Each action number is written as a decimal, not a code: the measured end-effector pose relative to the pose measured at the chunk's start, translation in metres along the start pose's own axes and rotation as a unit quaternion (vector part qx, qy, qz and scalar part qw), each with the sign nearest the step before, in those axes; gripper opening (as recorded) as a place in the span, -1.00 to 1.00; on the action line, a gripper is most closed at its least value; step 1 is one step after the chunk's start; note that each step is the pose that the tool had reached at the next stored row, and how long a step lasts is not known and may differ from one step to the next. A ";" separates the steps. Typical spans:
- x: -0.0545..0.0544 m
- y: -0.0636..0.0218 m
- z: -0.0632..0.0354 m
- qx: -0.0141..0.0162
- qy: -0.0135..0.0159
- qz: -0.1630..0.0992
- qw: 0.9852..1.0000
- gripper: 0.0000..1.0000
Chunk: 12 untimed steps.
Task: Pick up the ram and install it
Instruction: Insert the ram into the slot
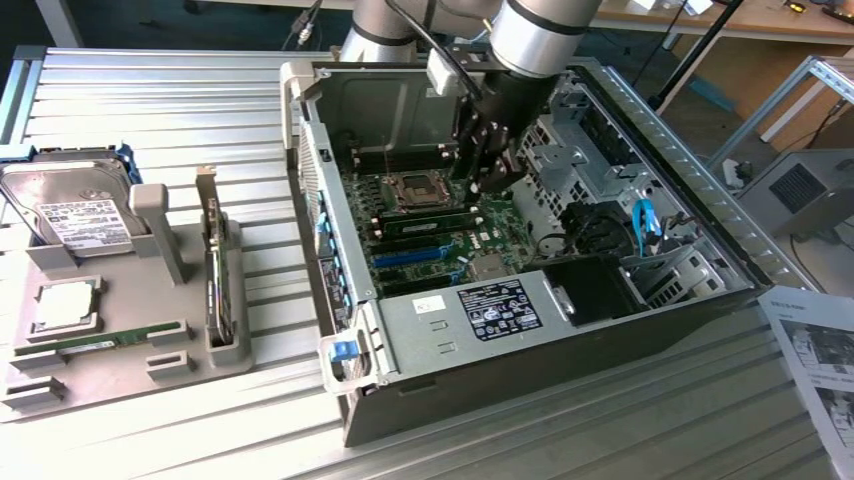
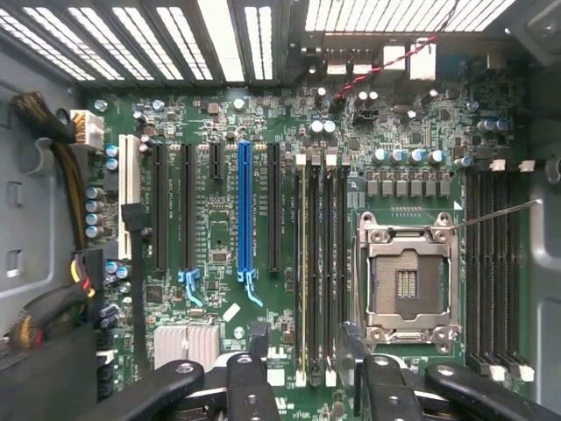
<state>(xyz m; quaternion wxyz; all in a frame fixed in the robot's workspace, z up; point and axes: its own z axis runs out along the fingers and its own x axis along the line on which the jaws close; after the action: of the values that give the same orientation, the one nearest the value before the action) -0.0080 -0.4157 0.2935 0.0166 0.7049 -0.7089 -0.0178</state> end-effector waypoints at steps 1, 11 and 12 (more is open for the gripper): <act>0.000 0.0001 -0.0016 0.000 0.000 0.000 1.000 -0.13; -0.001 0.0009 -0.0183 0.000 0.006 0.000 1.000 -0.13; -0.001 0.0010 -0.0200 0.000 0.006 0.000 1.000 -0.13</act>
<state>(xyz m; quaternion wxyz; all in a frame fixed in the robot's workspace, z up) -0.0080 -0.4148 0.3135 0.0211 0.7048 -0.7090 -0.0133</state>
